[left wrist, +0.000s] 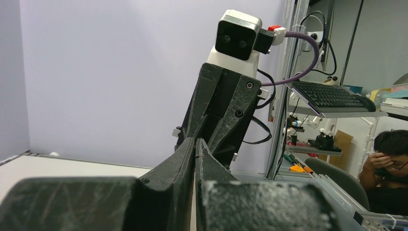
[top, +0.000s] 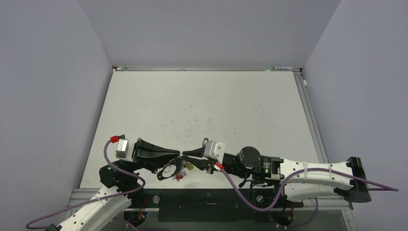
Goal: Put the keys on the keyring
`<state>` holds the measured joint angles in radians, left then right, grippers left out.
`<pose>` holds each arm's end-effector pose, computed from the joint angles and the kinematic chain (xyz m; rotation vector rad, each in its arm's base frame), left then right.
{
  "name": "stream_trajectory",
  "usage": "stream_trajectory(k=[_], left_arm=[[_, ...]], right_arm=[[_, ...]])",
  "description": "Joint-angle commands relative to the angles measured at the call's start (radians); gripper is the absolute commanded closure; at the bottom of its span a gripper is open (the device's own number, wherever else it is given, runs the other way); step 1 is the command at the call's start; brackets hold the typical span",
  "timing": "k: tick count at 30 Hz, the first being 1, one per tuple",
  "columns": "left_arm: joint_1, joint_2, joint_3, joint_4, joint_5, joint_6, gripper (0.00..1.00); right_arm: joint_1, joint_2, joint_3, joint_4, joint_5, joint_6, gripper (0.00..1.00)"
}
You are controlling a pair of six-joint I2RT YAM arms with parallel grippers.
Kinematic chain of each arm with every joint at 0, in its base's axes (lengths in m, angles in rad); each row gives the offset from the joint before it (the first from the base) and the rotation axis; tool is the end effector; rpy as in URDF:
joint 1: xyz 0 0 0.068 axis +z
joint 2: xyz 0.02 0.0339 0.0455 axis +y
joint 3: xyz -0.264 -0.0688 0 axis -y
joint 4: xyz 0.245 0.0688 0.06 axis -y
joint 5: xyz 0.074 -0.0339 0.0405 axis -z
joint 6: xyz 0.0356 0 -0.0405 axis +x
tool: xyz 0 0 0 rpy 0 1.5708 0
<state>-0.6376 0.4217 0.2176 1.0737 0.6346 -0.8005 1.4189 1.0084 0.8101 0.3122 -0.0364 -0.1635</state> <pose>0.0657 -0.0750 0.3091 0.6153 0.8090 -1.5489 0.0351 0.2375 0.3599 -1.1210 1.0638 1.0399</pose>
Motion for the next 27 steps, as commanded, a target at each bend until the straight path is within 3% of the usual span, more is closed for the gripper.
stream_trajectory(k=[1, 4, 9, 16, 21, 24, 27], left_arm=[[0.003, 0.000, 0.005, 0.026, -0.020, 0.009, 1.00], [0.003, 0.001, 0.008, 0.012, -0.025, 0.020, 1.00], [0.003, 0.003, 0.011, -0.004, -0.027, 0.030, 1.00], [0.003, -0.003, 0.012, -0.028, -0.033, 0.040, 1.00], [0.002, -0.003, 0.013, -0.043, -0.040, 0.044, 1.00], [0.001, 0.002, 0.013, -0.043, -0.042, 0.042, 1.00], [0.001, 0.002, 0.012, -0.042, -0.042, 0.041, 1.00]], right_arm=[[-0.010, 0.009, 0.017, 0.104, -0.035, 0.020, 0.88], [-0.010, 0.011, 0.019, 0.112, -0.062, 0.025, 0.87], [-0.010, 0.022, 0.034, 0.112, -0.091, 0.036, 0.78], [-0.012, 0.033, 0.046, 0.126, -0.129, 0.040, 0.77], [-0.012, 0.042, 0.053, 0.143, -0.154, 0.045, 0.80], [-0.012, 0.069, 0.067, 0.154, -0.178, 0.047, 0.94], [-0.020, 0.110, 0.081, 0.160, -0.215, 0.050, 0.95]])
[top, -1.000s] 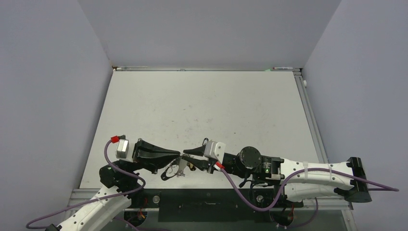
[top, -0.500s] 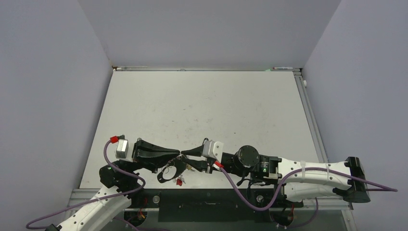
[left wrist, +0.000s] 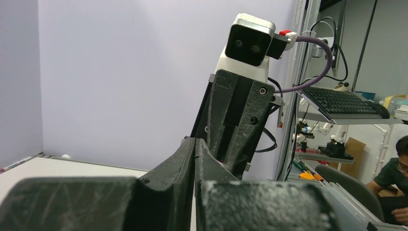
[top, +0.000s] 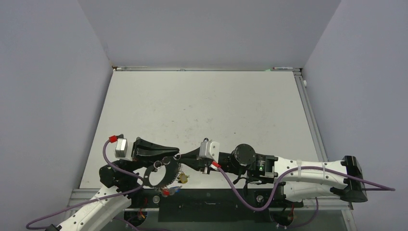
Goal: Put the keys on the keyring
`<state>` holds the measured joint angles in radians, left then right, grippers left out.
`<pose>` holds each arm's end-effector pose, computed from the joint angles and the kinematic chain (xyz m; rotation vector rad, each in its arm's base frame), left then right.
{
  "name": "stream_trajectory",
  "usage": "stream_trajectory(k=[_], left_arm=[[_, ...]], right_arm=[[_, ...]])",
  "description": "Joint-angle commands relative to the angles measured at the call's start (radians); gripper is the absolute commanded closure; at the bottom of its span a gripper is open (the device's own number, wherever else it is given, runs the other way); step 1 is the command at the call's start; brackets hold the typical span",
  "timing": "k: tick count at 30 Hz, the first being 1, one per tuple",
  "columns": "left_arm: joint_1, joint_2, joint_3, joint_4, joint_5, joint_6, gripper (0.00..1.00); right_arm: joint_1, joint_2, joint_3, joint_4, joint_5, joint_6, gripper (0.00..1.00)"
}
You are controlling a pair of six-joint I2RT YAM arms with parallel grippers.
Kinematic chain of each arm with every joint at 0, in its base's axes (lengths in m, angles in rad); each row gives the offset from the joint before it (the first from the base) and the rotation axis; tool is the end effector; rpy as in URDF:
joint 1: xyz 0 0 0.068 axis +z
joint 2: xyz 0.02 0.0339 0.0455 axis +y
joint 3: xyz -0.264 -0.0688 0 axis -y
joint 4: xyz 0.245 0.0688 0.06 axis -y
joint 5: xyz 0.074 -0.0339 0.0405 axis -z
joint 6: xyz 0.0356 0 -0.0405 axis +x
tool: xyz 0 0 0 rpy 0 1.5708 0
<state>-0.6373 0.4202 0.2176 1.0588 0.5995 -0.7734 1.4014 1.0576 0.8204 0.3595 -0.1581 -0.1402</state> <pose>0.0674 -0.0749 0.3088 0.5837 0.8116 -1.5184 0.0368 0.2483 0.3576 -1.1786 1.0145 1.1315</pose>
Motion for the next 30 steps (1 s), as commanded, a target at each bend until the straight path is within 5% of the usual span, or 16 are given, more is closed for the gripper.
stream_trajectory(k=[1, 10, 16, 24, 30], left_arm=[[0.001, 0.002, 0.013, -0.031, -0.007, 0.015, 1.00], [-0.002, -0.068, 0.048, -0.184, -0.017, 0.087, 1.00], [-0.001, -0.133, 0.114, -0.429, -0.069, 0.221, 0.99], [-0.001, -0.213, 0.262, -0.777, -0.151, 0.462, 0.42], [-0.001, -0.214, 0.340, -0.944, -0.210, 0.606, 0.35]], right_arm=[[-0.005, 0.074, 0.073, 0.113, -0.111, 0.027, 0.95], [-0.088, 0.066, 0.036, 0.133, -0.270, 0.078, 0.95], [-0.104, 0.031, 0.026, 0.081, -0.267, 0.082, 0.95], [-0.104, -0.014, 0.019, -0.008, -0.248, 0.077, 0.95], [-0.104, -0.025, 0.016, -0.077, -0.173, 0.069, 0.95]])
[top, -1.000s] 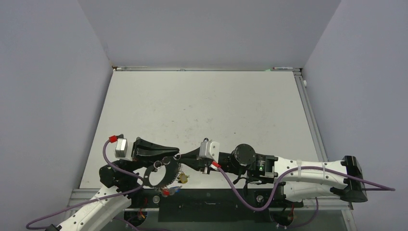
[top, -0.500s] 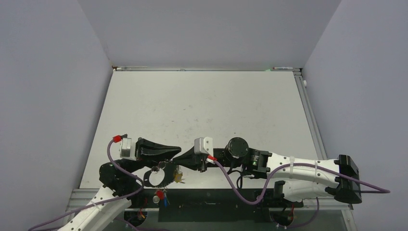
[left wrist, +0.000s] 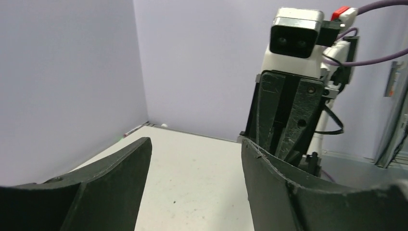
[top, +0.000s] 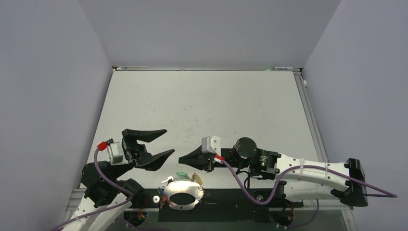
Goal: Put the keys on the keyring
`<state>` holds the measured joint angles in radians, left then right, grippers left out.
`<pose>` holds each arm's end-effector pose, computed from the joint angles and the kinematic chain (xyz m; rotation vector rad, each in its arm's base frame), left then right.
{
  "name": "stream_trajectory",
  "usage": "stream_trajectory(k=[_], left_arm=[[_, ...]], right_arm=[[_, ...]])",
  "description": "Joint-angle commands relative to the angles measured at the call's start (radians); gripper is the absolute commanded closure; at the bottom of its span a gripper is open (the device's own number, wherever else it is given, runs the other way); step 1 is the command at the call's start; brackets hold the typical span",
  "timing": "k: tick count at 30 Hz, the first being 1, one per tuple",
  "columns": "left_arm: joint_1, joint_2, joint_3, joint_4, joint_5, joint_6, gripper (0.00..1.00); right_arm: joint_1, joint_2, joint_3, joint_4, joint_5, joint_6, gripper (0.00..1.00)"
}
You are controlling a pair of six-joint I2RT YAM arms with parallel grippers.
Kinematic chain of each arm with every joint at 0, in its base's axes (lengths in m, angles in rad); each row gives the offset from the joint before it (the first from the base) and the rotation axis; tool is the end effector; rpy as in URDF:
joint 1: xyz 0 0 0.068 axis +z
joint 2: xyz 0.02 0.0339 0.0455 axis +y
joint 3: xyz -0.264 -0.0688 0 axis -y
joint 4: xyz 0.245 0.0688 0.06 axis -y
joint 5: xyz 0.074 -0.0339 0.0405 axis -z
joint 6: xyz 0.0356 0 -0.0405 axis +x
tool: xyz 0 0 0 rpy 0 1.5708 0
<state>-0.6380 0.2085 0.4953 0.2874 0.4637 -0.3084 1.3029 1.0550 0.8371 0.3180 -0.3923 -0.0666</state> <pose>0.0456 -0.0537 0.3525 0.6109 0.9443 -1.0810 0.0526 0.2431 0.3595 -1.2678 1.0040 1.2677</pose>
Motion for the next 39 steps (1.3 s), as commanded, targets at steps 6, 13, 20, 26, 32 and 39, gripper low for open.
stream_trajectory(k=[6, 13, 20, 26, 32, 39], left_arm=[[0.000, 0.015, 0.066, -0.368, -0.340, 0.222, 0.33], [0.012, 0.017, -0.011, -0.426, -0.656, 0.244, 0.31], [0.015, 0.013, -0.022, -0.434, -0.681, 0.234, 0.30], [0.016, 0.001, -0.024, -0.447, -0.675, 0.232, 0.29], [0.017, -0.011, -0.027, -0.451, -0.661, 0.229, 0.29], [0.017, -0.013, -0.029, -0.455, -0.656, 0.230, 0.29]], right_arm=[[-0.007, 0.041, 0.016, -0.205, 0.647, 0.267, 0.82], [-0.010, 0.200, 0.013, -0.583, 0.782, 0.784, 0.37], [-0.019, 0.124, -0.224, -0.464, 0.512, 0.999, 0.33], [-0.024, 0.062, -0.349, -0.362, 0.403, 1.052, 0.34], [-0.029, 0.085, -0.425, -0.194, 0.318, 0.915, 0.43], [-0.023, 0.150, -0.452, -0.081, 0.213, 0.892, 0.45]])
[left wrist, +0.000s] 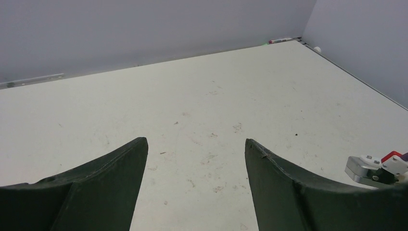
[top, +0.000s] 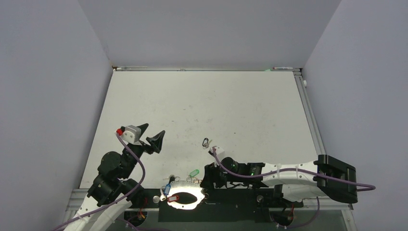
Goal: Put the keys on the keyring
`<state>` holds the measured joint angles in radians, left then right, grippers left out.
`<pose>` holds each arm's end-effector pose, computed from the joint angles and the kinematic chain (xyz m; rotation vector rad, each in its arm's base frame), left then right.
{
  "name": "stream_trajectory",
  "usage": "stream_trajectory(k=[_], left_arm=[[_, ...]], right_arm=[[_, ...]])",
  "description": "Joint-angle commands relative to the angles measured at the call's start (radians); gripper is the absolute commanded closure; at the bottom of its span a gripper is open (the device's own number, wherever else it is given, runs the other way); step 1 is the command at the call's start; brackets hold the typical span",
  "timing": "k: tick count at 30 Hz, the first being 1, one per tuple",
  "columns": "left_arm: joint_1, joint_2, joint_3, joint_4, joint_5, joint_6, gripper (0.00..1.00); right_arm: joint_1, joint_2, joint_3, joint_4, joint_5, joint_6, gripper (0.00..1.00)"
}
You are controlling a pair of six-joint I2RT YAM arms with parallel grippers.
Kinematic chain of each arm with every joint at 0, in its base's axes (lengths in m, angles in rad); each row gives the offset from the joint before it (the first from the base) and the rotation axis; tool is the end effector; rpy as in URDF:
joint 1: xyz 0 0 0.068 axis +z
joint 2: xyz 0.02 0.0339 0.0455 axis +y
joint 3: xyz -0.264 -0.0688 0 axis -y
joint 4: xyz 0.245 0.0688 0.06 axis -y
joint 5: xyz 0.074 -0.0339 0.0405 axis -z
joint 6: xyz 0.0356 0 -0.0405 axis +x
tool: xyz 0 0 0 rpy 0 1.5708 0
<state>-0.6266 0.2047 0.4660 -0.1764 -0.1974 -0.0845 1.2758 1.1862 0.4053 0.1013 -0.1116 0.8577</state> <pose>0.0780 -0.0478 0.2977 0.2448 1.4822 -0.4274 0.0608 0.2138 0.1596 -0.6001 2.4985 1.1436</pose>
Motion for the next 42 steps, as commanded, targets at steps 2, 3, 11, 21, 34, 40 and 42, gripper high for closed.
stream_trajectory(k=[2, 3, 11, 21, 34, 40, 42], left_arm=[[0.005, -0.010, 0.000, 0.009, 0.007, 0.008, 0.29], [0.005, -0.010, 0.000, 0.008, 0.007, 0.008, 0.29], [0.005, -0.013, -0.002, 0.006, 0.004, 0.011, 0.29], [0.005, -0.015, 0.000, 0.004, -0.004, 0.012, 0.29], [0.008, -0.026, -0.003, 0.002, 0.007, 0.009, 0.29], [0.008, -0.034, -0.004, 0.002, 0.003, 0.011, 0.29], [0.008, -0.034, -0.005, 0.002, 0.003, 0.011, 0.29]], right_arm=[[0.005, 0.027, -0.034, 0.168, -0.084, -0.039, 0.45], [0.005, 0.035, -0.039, 0.179, -0.090, -0.042, 0.45], [0.035, 0.111, -0.045, 0.202, -0.104, -0.024, 0.45], [0.178, 0.003, -0.039, 0.032, 0.087, 0.154, 0.45], [0.241, 0.055, -0.092, 0.113, 0.218, 0.282, 0.51], [0.241, 0.115, -0.082, 0.154, 0.204, 0.284, 0.66], [0.243, 0.129, -0.075, 0.152, 0.200, 0.285, 0.72]])
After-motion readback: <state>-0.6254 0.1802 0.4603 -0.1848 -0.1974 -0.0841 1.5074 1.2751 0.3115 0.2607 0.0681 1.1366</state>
